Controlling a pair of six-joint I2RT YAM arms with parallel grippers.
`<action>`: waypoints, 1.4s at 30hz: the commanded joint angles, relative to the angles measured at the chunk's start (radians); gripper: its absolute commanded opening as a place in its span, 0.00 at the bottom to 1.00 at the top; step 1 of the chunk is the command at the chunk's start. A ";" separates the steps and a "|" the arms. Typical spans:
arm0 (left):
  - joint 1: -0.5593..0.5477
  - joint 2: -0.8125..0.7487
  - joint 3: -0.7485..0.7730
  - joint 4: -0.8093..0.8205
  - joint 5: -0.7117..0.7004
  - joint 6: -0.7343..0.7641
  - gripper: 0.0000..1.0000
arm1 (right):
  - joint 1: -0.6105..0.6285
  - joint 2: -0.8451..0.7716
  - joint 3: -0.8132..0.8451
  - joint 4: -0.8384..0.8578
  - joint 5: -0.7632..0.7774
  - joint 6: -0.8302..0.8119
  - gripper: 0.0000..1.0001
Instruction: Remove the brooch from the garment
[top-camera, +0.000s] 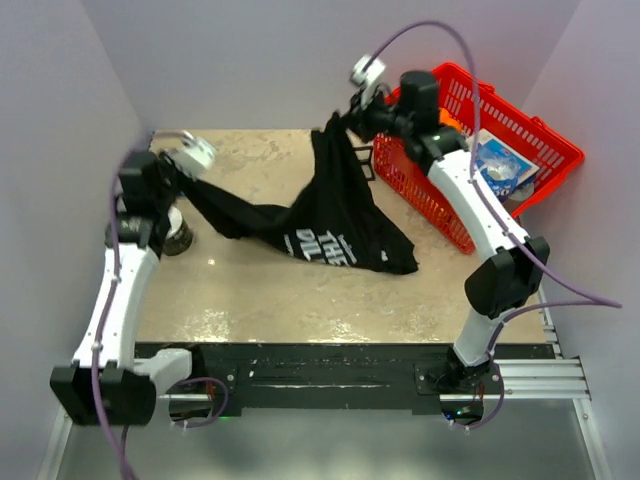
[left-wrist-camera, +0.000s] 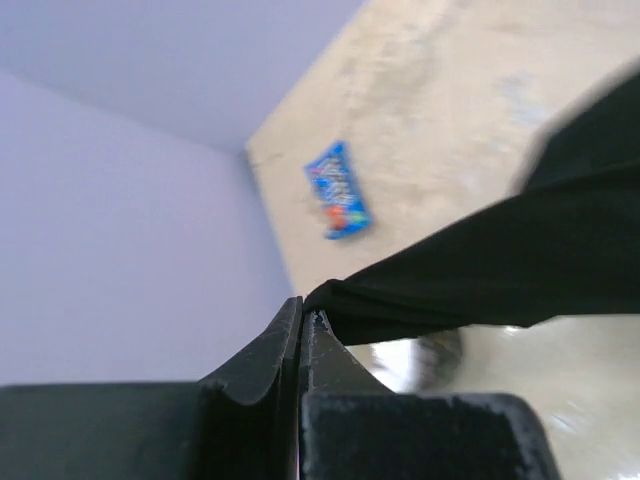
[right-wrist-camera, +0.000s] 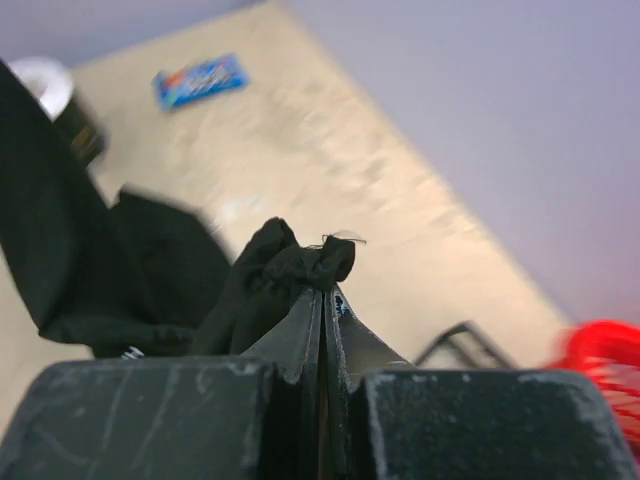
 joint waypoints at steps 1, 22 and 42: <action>0.201 0.189 0.406 0.178 -0.040 -0.073 0.00 | -0.138 -0.017 0.263 0.049 0.054 0.096 0.00; 0.277 0.211 0.926 0.161 0.184 -0.124 0.00 | -0.170 -0.381 0.274 0.189 0.138 -0.163 0.00; 0.275 0.031 1.029 0.268 0.148 0.070 0.00 | -0.169 -0.617 0.525 0.138 0.163 -0.076 0.00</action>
